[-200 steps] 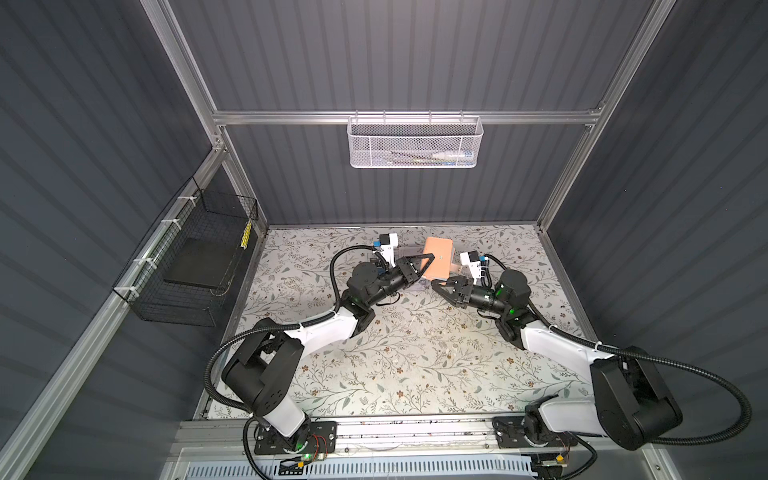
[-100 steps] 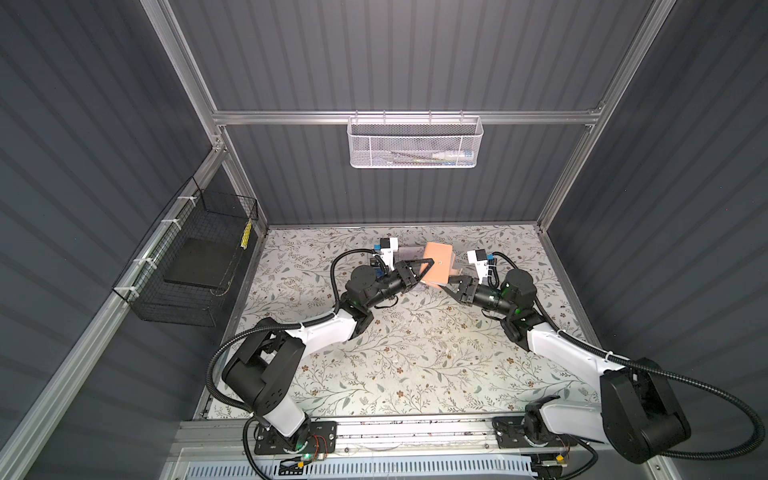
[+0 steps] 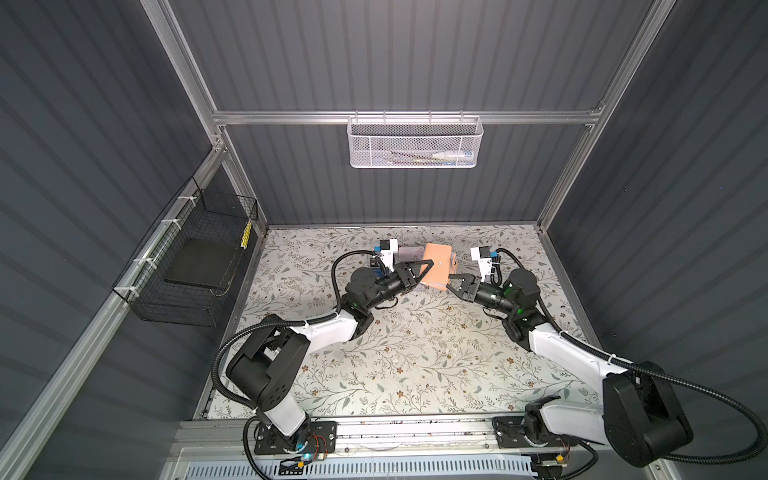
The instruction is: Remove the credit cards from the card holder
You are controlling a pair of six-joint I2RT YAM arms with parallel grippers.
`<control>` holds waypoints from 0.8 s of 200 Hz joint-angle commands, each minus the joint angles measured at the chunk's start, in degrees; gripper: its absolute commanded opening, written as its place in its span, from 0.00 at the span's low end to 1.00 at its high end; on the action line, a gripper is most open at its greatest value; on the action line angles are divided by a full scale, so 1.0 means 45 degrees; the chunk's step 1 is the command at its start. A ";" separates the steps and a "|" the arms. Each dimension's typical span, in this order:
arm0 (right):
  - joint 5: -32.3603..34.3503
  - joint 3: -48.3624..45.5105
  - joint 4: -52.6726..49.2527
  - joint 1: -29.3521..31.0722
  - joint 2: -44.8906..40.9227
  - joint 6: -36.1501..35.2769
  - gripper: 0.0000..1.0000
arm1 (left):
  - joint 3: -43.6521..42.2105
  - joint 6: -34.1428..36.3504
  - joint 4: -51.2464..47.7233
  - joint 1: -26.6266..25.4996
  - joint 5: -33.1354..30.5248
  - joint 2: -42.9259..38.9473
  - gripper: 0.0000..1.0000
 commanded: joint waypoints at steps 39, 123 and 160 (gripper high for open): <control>0.0531 0.0553 -0.0243 0.0064 -0.1173 -0.1725 0.00 | -0.0287 0.1637 -0.3056 -0.0088 0.0075 0.0383 0.34; 0.2866 0.1828 -0.5839 0.0442 -0.2133 -0.4514 0.00 | -0.0500 0.2538 -0.4442 -0.0088 -0.0356 -0.0183 0.70; 0.3000 0.2386 -0.6845 0.0793 -0.1720 -0.5130 0.00 | -0.0559 0.3139 -0.5406 -0.0087 -0.0704 -0.0882 0.74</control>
